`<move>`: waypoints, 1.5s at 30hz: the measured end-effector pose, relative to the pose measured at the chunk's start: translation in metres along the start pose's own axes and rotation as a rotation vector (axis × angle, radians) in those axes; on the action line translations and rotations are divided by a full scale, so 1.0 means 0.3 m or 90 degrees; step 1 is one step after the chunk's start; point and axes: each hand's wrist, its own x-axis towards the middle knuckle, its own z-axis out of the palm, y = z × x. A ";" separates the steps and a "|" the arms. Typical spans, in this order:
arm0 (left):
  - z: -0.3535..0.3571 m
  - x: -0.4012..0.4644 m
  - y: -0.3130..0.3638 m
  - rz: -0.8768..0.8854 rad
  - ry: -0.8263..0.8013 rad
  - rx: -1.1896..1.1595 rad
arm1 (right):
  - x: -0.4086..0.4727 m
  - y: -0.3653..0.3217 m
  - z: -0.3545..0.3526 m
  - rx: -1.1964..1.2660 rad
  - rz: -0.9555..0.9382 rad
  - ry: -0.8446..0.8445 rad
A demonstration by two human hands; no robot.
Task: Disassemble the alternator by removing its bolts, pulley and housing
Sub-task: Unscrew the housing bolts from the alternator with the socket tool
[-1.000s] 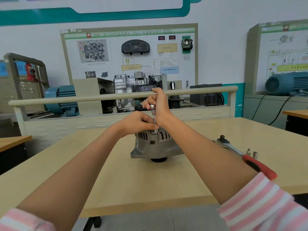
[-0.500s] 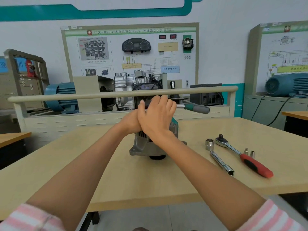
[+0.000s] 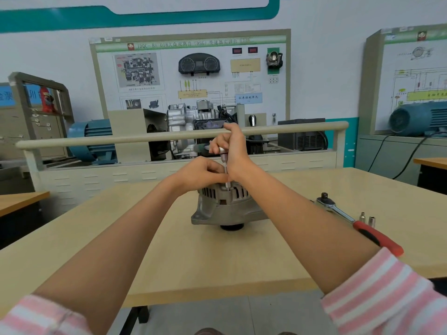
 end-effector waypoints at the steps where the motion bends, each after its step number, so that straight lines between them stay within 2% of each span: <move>1: -0.004 0.000 -0.001 -0.002 -0.008 -0.012 | 0.003 -0.002 -0.003 0.022 0.020 -0.020; 5: -0.008 -0.003 -0.008 -0.008 -0.004 -0.043 | 0.004 -0.003 0.002 0.033 0.042 -0.027; 11: 0.005 0.006 -0.016 0.001 0.040 -0.022 | -0.022 0.021 0.021 -0.080 -0.080 0.089; 14: 0.005 0.010 -0.019 -0.010 0.058 0.009 | -0.049 0.031 0.027 -0.271 -0.167 0.131; 17: 0.007 0.004 -0.012 0.020 0.082 0.068 | -0.077 0.060 0.038 -0.700 -0.329 0.167; 19: 0.009 -0.001 -0.003 0.039 0.097 0.082 | -0.087 0.080 0.042 -0.935 -0.340 0.230; 21: 0.011 -0.003 -0.002 0.054 0.108 0.097 | -0.094 0.080 0.042 -0.979 -0.322 0.271; 25: 0.010 -0.009 -0.007 0.055 0.103 0.091 | -0.093 0.080 0.045 -0.917 -0.352 0.243; 29: 0.017 0.000 -0.011 0.020 0.084 0.064 | -0.078 0.056 0.030 -0.635 -0.338 0.157; 34: 0.015 -0.007 -0.001 0.012 0.044 0.035 | -0.035 0.019 0.007 -0.161 -0.140 0.089; 37: 0.010 -0.013 0.001 0.016 0.027 -0.001 | -0.007 -0.002 -0.003 0.016 -0.040 0.023; 41: 0.007 -0.009 -0.004 0.005 0.011 -0.035 | 0.007 -0.010 -0.014 0.108 0.036 -0.019; 45: 0.009 0.006 -0.018 0.008 0.036 -0.024 | -0.008 0.009 0.003 -0.024 -0.055 0.029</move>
